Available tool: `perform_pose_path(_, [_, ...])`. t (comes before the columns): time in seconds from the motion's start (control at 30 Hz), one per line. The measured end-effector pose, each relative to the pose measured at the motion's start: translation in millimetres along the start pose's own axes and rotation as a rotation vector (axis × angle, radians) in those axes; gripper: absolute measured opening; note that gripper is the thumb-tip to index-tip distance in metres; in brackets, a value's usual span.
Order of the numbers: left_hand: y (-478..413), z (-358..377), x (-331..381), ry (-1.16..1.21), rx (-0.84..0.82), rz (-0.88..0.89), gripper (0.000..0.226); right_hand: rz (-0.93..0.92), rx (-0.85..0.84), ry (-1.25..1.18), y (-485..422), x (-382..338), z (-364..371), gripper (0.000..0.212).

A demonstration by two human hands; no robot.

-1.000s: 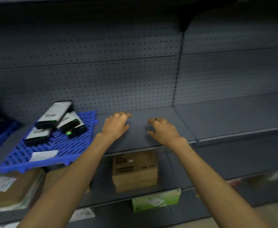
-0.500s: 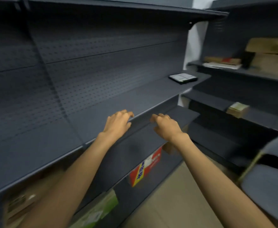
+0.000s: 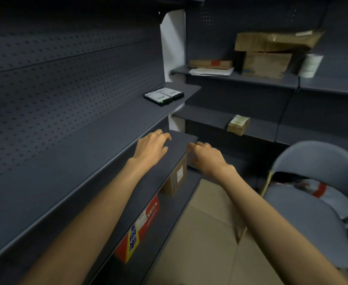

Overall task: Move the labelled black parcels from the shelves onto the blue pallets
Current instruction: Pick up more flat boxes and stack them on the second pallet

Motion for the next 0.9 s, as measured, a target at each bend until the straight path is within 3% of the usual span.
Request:
perform_pose_path(0.27, [-161.7, 35.8, -21.1, 0.040, 0.003, -0.030, 0.032, 0.015, 0.038, 0.008, -143.8, 85.8, -25.9, 0.037])
perform_pose_path(0.5, [-252.3, 77.1, -24.4, 0.031, -0.035, -0.072, 0.037, -0.025, -0.012, -0.027, -238.8, 144.2, -4.7, 0.036])
perform_pose_path(0.63, [-302.8, 97.6, -47.7, 0.030, 0.010, -0.200, 0.036, -0.111, 0.001, -0.050, -311.8, 165.4, 4.7, 0.037])
perform_pose_path(0.9, [-387.5, 144.6, -82.3, 0.000, -0.001, -0.542, 0.058, -0.289, 0.044, -0.157, -445.4, 185.6, 32.5, 0.053])
Point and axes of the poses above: each hand's wrist, its own y-axis away from the middle knuckle, its own z-axis out of the palm, x = y × z, the point moved 1 cm from there along -y, towards the middle knuckle, and after that the axes turned 7 degrees about y, right-handed, at the moved point
